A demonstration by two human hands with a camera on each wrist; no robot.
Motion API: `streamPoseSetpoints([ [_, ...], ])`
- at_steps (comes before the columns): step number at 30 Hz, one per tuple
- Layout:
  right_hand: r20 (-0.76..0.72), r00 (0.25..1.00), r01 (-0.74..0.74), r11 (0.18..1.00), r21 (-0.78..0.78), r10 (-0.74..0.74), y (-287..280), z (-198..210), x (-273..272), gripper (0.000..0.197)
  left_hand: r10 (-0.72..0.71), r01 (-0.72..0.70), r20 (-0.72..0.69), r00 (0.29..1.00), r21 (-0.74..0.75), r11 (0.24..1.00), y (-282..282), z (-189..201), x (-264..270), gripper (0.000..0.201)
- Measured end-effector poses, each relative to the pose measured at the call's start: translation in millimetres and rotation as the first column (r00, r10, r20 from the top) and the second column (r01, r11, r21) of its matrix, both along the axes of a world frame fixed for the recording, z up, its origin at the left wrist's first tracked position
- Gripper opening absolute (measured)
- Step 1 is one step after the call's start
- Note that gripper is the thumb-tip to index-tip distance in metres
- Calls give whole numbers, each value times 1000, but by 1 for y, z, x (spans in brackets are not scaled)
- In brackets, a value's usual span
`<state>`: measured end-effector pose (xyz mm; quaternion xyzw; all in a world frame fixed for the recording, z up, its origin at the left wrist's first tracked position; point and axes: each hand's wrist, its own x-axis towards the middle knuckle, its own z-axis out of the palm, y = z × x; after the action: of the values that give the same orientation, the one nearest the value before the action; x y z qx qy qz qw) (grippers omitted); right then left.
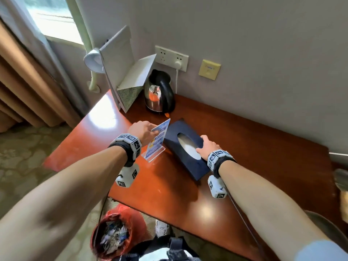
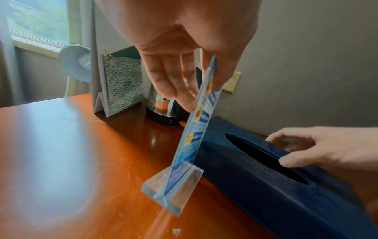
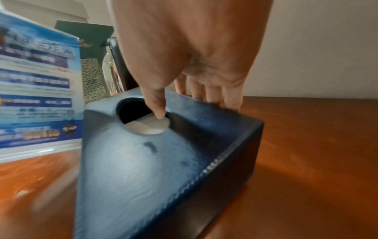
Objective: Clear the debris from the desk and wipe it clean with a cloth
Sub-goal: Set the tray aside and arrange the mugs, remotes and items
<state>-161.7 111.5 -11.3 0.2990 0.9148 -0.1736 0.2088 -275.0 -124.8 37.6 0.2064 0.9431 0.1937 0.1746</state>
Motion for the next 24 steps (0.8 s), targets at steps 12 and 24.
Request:
streamPoseSetpoints([
  [12,252,961,-142,987,79,118,-32,-28,25,122,-67,66,-49,997,-29,997,37,-15,-1,26],
  [24,188,970,-167,985,43,156,55,-22,-25,121,-30,30,-35,999,-10,999,59,-37,-27,29],
])
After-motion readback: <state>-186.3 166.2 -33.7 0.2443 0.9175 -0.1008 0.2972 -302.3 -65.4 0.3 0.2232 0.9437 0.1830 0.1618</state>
